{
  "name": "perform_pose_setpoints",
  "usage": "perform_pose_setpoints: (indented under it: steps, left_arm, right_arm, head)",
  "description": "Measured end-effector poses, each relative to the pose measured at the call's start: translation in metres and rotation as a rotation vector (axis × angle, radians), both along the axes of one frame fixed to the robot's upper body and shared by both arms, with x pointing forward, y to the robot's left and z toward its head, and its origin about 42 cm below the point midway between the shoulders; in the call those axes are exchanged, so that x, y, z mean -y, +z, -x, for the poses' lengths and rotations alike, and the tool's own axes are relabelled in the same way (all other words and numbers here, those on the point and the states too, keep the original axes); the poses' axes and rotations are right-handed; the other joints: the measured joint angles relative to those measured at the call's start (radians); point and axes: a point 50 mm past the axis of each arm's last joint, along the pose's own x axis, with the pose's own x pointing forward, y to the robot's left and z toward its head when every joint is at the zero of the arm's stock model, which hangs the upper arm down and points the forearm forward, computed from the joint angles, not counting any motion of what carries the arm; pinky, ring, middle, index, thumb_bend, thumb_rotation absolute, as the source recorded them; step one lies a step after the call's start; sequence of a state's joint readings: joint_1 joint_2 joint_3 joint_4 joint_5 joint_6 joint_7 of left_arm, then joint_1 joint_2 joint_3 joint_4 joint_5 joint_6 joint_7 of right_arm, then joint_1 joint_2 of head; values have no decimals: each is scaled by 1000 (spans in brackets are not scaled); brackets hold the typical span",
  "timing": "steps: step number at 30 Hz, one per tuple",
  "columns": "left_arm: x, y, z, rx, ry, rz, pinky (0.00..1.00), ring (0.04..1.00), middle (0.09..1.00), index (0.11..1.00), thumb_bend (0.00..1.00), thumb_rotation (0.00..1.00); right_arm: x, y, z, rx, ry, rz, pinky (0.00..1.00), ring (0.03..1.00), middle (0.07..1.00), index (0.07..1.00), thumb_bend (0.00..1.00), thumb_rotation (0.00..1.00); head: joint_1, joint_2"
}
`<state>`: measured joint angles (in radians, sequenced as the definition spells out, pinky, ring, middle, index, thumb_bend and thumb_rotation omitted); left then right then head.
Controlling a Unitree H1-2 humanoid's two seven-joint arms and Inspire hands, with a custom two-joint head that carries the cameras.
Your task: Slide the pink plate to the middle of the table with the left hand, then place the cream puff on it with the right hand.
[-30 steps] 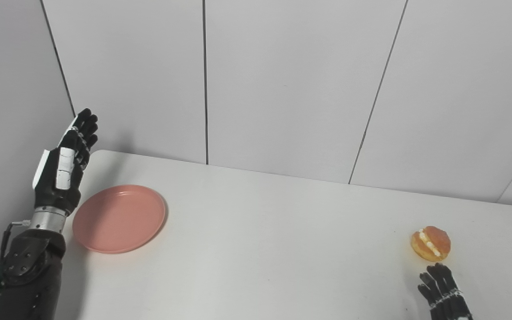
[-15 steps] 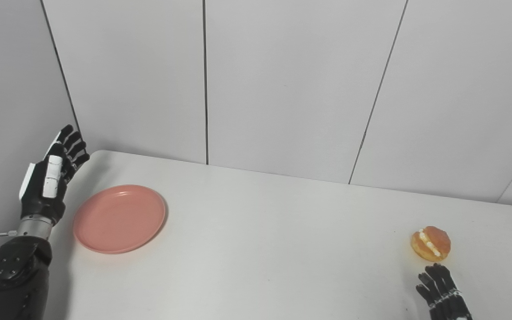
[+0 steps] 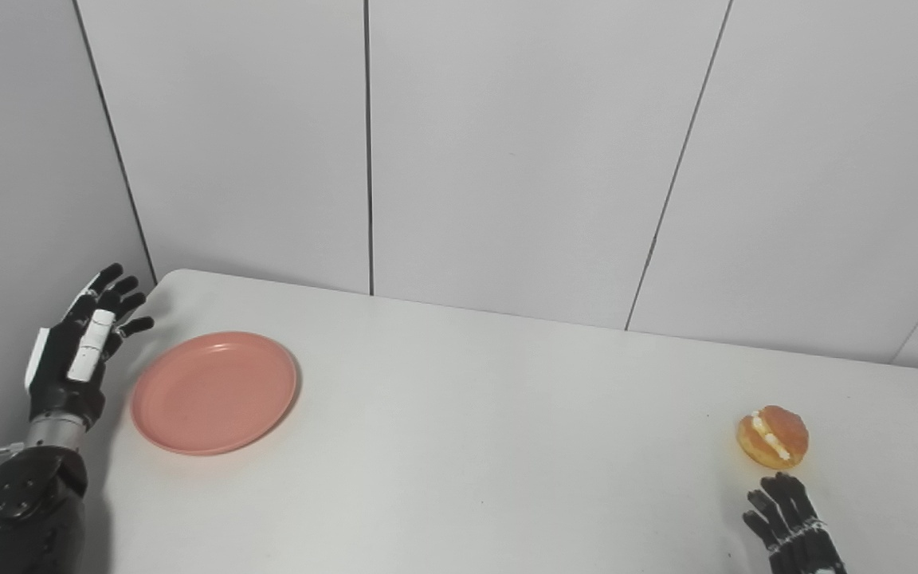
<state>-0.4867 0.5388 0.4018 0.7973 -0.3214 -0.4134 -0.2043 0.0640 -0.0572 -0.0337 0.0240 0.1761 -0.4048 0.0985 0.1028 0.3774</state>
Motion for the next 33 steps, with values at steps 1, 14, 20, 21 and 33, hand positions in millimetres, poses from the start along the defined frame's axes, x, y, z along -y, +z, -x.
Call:
perform_pose_setpoints:
  steps: [1, 14, 20, 21, 33]
  left_arm:
    - [-1, -1, 0, -4, 2, 2, 696, 839, 862, 850, 1000, 743]
    - [-9, -24, -5, -91, -2, 76, 744, 840, 859, 830, 1000, 722]
    - [-7, -25, -12, -116, -6, 75, 761, 843, 859, 833, 1000, 735]
    - [-7, -25, -13, -120, -7, 77, 758, 837, 853, 831, 1000, 734]
    - [-11, -27, -15, -143, -40, 75, 800, 877, 890, 887, 1000, 748]
  right_arm:
    - [0, 0, 0, 0, 0, 0, 894, 900, 911, 900, 841, 933]
    - [0, 0, 0, -1, 1, 1, 887, 895, 908, 891, 849, 925]
    - [0, 0, 0, -1, 2, 1, 896, 901, 914, 896, 832, 927]
    - [0, 0, 1, -1, 2, 1, 895, 902, 914, 896, 829, 928]
    - [0, -1, 2, -5, 2, 1, 889, 898, 913, 895, 820, 924]
  head:
    - [-2, 2]
    - [-6, 9]
    - [-6, 12]
    - [-8, 12]
    - [-15, 21]
